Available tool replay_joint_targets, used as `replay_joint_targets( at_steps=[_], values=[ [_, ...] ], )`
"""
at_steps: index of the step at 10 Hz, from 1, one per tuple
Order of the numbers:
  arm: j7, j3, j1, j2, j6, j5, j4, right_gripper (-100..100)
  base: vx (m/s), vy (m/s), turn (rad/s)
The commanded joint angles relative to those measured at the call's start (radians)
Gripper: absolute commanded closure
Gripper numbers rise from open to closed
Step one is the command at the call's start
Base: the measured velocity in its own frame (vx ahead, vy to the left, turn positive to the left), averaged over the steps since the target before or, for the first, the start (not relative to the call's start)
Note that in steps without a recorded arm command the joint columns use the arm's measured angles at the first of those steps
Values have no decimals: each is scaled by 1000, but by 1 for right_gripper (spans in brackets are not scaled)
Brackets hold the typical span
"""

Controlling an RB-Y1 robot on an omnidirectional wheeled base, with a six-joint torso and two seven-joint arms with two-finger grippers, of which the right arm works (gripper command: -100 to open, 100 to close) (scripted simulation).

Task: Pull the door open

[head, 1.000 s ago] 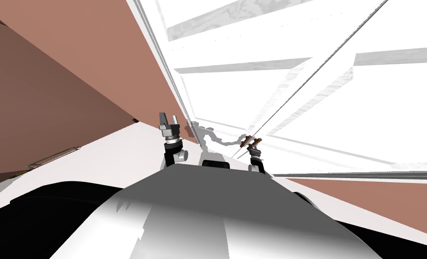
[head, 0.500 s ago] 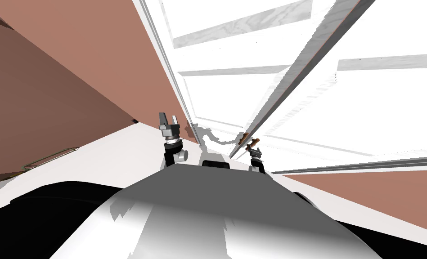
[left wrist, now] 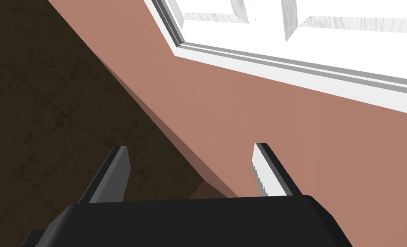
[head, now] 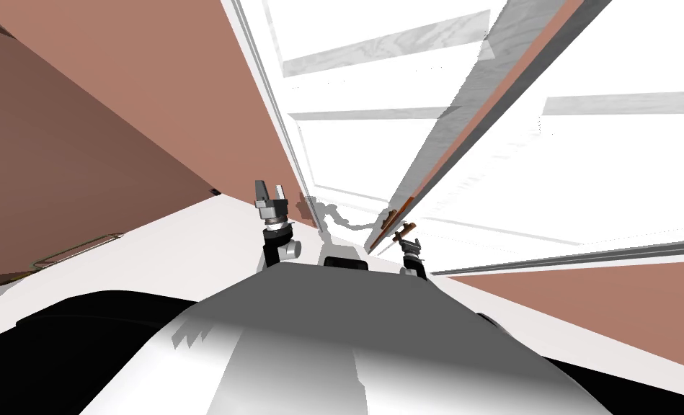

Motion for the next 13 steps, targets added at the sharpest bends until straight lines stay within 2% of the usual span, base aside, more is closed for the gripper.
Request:
replay_joint_targets(
  at_steps=[1, 3, 4, 6, 13],
  values=[
    [7, -28, 28, -27, 9, -17, 26, 100, -97, 0, -3],
    [7, -28, 28, -27, 9, -17, 9, 100, -91, 0, -15],
    [7, -28, 28, -27, 9, -17, -18, 100, -27, 4, -39],
    [7, -28, 28, -27, 9, -17, 26, 100, 12, 2, 30],
    [8, -34, 38, -32, 9, -22, 32, 100, -11, 1, -3]
  ],
)
